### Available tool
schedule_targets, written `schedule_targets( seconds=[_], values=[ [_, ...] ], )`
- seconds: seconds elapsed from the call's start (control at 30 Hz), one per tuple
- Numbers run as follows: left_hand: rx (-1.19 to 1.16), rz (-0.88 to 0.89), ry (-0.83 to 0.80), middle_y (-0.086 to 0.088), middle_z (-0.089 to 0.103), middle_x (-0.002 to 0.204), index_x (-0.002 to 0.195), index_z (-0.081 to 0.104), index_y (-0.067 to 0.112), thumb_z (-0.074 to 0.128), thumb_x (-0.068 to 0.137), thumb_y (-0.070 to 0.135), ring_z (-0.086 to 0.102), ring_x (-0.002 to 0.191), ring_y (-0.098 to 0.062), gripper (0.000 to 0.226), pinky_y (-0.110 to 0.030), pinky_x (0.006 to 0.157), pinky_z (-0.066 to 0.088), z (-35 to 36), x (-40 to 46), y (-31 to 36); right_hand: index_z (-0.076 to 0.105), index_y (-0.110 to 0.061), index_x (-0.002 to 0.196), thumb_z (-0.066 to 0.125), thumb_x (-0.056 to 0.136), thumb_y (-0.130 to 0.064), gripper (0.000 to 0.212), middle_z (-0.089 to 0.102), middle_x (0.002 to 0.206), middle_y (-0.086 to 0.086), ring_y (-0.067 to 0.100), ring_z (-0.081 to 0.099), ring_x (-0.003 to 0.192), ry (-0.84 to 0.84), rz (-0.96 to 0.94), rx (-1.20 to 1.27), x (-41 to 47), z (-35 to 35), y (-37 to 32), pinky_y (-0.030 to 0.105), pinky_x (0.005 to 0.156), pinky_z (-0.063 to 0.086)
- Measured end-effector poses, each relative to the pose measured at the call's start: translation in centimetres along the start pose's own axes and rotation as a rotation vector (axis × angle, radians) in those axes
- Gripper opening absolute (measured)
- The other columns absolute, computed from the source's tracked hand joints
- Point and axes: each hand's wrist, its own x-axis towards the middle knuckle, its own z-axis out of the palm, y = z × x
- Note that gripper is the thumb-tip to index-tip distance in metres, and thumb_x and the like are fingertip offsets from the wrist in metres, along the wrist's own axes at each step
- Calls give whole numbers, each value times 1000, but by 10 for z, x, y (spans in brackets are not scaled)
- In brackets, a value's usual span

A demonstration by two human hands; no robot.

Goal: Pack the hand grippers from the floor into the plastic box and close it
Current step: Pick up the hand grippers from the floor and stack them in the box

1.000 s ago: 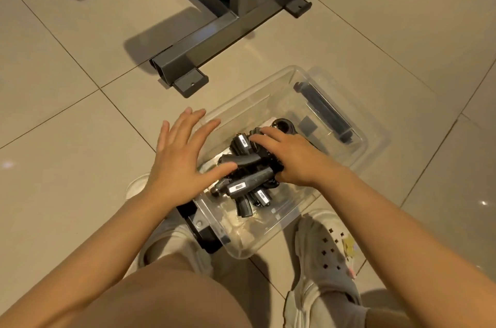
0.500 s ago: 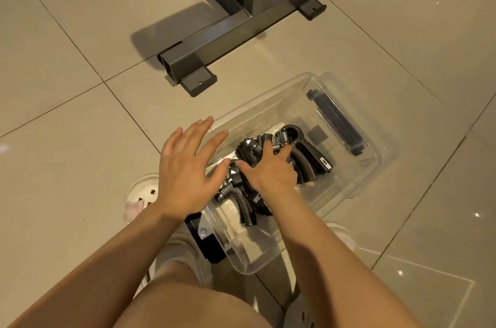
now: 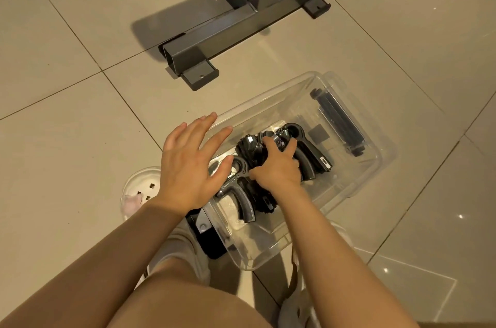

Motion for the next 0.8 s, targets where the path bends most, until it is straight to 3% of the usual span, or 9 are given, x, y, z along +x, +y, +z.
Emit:
schedule_targets(
  seconds=[0.23, 0.33, 0.4, 0.5, 0.8],
  values=[
    [0, -1, 6, -6, 47, 142, 129, 57, 23, 40, 90, 46, 46, 127, -25, 48, -41, 107, 25, 1, 0, 0, 19, -42, 145, 65, 81, -20, 81, -19, 156, 5, 43, 25, 134, -29, -247, -664, 39, -64, 32, 45, 90, 49],
    [21, -2, 12, -6, 48, 141, 128, 58, 23, 43, 89, 45, 46, 127, -25, 47, -40, 106, 26, 0, 0, -1, 15, -40, 146, 62, 84, -25, 79, -14, 157, 8, 43, 26, 133, -44, -306, -884, 52, -70, 36, 48, 90, 50],
    [26, -12, 7, -5, 47, 141, 128, 58, 23, 44, 88, 45, 45, 127, -24, 47, -39, 106, 25, 0, 1, -1, 12, -38, 148, 61, 86, -30, 79, -5, 157, 8, 41, 25, 135, -47, -352, -967, 58, -66, 40, 47, 97, 44],
    [28, -28, -9, -4, 46, 142, 128, 57, 24, 45, 87, 45, 43, 128, -22, 48, -38, 106, 23, 0, 1, 1, 8, -36, 149, 60, 88, -28, 81, 4, 157, 7, 39, 20, 137, -59, -379, -977, 63, -61, 45, 46, 101, 41],
    [16, -40, -23, -4, 46, 142, 128, 56, 25, 43, 86, 43, 41, 128, -22, 49, -39, 105, 24, -2, 1, 3, 16, -41, 145, 61, 84, -18, 80, -5, 156, 11, 43, 30, 128, -52, -396, -825, 58, -60, 65, 47, 95, 44]
  ],
)
